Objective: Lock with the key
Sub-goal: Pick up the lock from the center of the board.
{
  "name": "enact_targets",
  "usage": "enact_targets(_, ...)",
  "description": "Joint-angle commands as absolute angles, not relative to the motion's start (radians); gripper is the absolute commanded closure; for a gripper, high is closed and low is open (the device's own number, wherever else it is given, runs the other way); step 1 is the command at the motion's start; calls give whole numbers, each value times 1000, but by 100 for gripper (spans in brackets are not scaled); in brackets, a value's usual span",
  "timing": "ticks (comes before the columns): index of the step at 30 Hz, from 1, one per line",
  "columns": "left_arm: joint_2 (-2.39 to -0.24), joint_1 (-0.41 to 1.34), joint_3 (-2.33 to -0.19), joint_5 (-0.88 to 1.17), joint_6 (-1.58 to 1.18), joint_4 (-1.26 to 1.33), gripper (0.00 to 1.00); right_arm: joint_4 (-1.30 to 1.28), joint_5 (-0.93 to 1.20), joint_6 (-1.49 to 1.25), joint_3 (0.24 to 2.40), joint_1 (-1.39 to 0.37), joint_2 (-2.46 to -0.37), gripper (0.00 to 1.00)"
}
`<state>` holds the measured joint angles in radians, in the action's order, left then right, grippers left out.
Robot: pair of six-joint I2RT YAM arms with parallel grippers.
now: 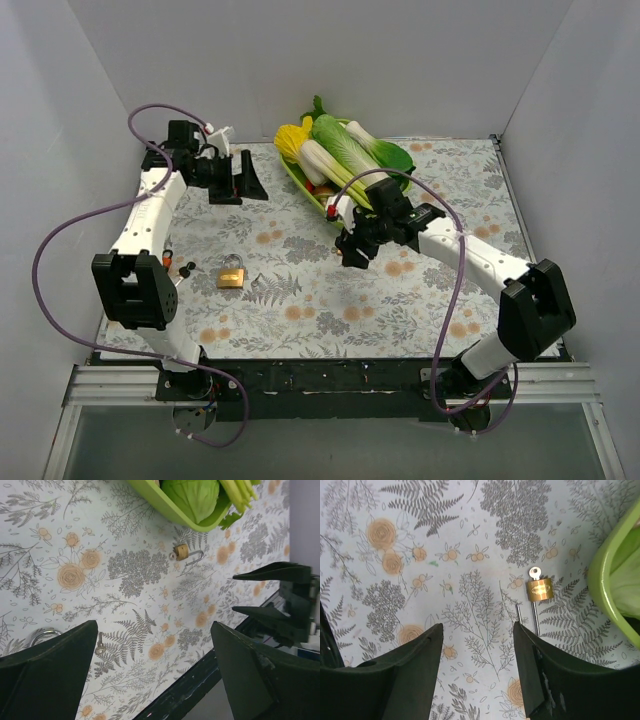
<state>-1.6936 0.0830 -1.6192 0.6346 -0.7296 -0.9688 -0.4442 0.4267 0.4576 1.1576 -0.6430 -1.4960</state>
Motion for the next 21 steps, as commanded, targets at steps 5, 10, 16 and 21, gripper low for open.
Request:
enact_targets(5,-1655,-29,-1677,776,-741,-986,2,-486,344,656,1172,-635,-1571,38)
enact_targets(10,-1595,-29,-1629,746,-761,-925,2,-445,341,632,1126,-531,-1560,38)
enact_targets(16,-1562,-29,-1615,698,-799,-882,2,-322,331,354,1056,-315,-1460,40)
enact_targets(21,-1566,-32,-1626,647,-824,-864,2,-245,178,177,1042,-218,-1489,40)
